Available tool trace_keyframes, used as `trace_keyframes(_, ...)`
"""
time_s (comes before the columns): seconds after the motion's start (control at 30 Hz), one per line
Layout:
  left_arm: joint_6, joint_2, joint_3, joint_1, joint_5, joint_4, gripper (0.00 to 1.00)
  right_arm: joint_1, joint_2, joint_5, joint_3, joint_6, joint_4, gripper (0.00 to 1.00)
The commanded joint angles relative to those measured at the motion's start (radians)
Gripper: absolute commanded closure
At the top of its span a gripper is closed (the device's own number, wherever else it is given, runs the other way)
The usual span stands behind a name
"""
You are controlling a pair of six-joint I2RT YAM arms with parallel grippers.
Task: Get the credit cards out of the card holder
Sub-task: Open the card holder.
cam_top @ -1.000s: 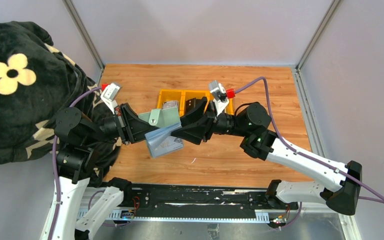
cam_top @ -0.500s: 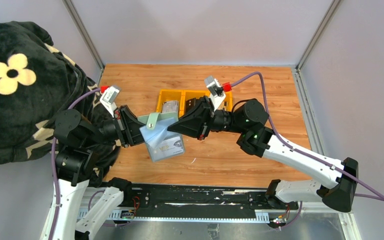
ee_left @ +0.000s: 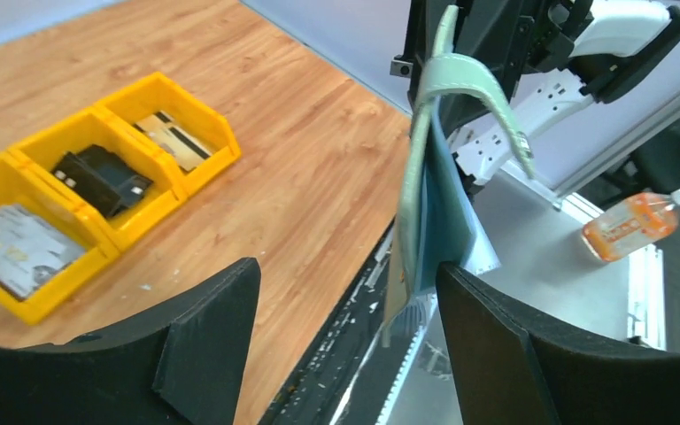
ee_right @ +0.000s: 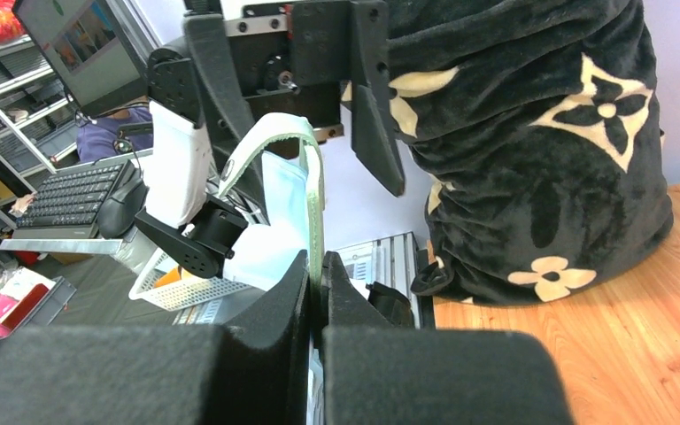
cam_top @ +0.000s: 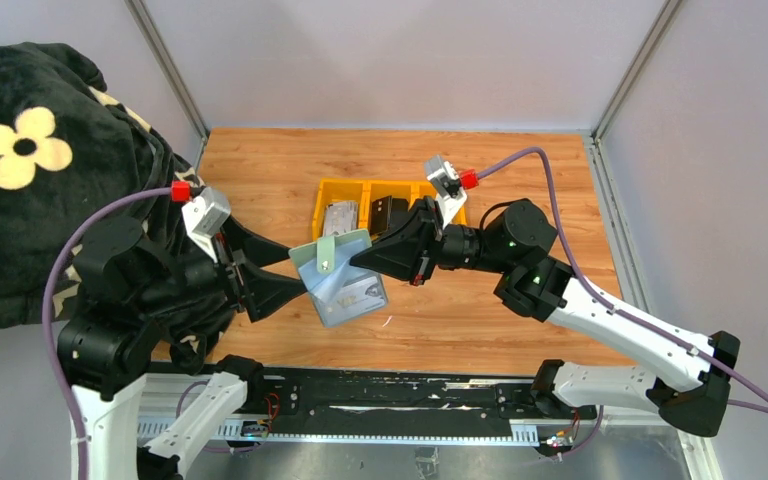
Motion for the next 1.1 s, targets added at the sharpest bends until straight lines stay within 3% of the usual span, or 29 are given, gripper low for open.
trace_keyframes(0.0, 0.139, -0.025, 0.052, 0.000, -0.040, -0.093, 0.21, -0.012, -0.019, 0.035, 0.047, -0.037, -0.021, 1.00)
trace_keyframes(0.2, 0.175, -0.022, 0.103, 0.000, -0.055, -0.094, 0.20, -0.014, -0.014, 0.039, 0.063, -0.036, -0.050, 1.00)
trace_keyframes(0.27, 0.185, -0.035, 0.090, 0.000, -0.025, -0.094, 0.16, -0.014, -0.009, 0.040, 0.073, -0.030, -0.059, 1.00)
trace_keyframes(0.33, 0.205, -0.059, 0.059, 0.000, 0.019, -0.094, 0.03, -0.014, 0.001, 0.038, 0.092, -0.018, -0.070, 1.00)
trace_keyframes(0.47, 0.232, -0.096, -0.010, 0.000, 0.027, -0.091, 0.01, -0.014, 0.055, -0.008, 0.144, 0.046, -0.071, 1.00)
trace_keyframes(0.53, 0.259, -0.102, -0.031, 0.000, 0.008, -0.082, 0.05, -0.013, 0.083, -0.023, 0.165, 0.090, -0.065, 1.00)
trace_keyframes(0.63, 0.184, -0.122, -0.074, 0.000, -0.001, 0.019, 0.15, -0.011, 0.120, -0.046, 0.165, 0.155, -0.007, 1.00)
trace_keyframes(0.83, 0.035, -0.169, -0.166, 0.000, -0.051, 0.237, 0.51, -0.007, 0.153, -0.057, 0.156, 0.225, 0.059, 1.00)
trace_keyframes(1.07, 0.015, -0.192, -0.202, 0.000, -0.140, 0.278, 0.80, -0.001, 0.155, -0.060, 0.133, 0.281, 0.103, 0.99)
